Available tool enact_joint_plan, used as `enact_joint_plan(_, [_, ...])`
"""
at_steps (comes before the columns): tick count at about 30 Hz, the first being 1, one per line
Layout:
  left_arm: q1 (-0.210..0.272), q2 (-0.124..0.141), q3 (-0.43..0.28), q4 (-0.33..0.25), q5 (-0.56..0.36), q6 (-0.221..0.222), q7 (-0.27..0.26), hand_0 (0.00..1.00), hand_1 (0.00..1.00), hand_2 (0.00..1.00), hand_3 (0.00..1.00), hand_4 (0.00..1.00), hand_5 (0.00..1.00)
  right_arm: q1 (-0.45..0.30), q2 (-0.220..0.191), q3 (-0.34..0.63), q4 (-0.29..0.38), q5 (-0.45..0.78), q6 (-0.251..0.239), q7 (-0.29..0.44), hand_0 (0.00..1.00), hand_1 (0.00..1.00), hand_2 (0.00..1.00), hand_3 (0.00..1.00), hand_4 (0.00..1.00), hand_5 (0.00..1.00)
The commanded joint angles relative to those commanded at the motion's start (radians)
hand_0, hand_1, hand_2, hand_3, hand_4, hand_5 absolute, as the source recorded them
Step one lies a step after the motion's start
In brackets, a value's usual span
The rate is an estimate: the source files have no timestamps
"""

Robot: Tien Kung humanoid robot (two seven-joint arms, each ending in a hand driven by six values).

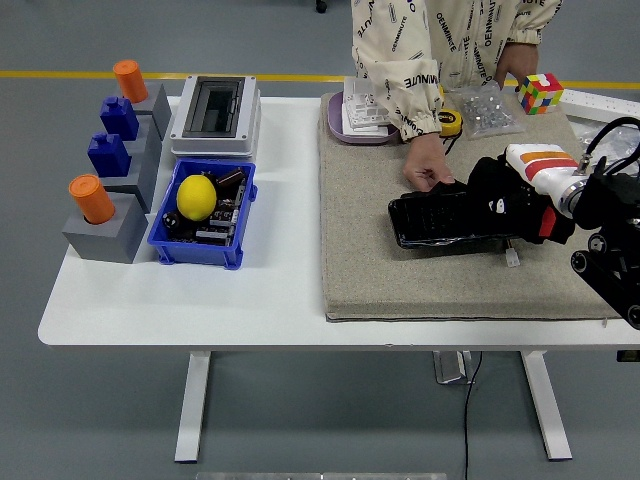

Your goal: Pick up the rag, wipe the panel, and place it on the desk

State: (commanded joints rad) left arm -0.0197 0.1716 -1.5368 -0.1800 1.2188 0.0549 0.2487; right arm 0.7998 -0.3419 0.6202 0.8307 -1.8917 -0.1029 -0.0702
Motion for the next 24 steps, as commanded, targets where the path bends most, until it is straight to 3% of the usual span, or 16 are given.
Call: enact_joint_plan(24, [-0.004, 0.002, 0.004, 0.000, 0.002, 0.000, 0.000, 0.651, 0.698, 0.747, 0.568, 0.600, 0.478, 0.095, 0.124, -0.210, 0.058, 0.025, 0.013, -0.017, 0.202, 0.277, 0.329, 0.284, 0.782, 0.002])
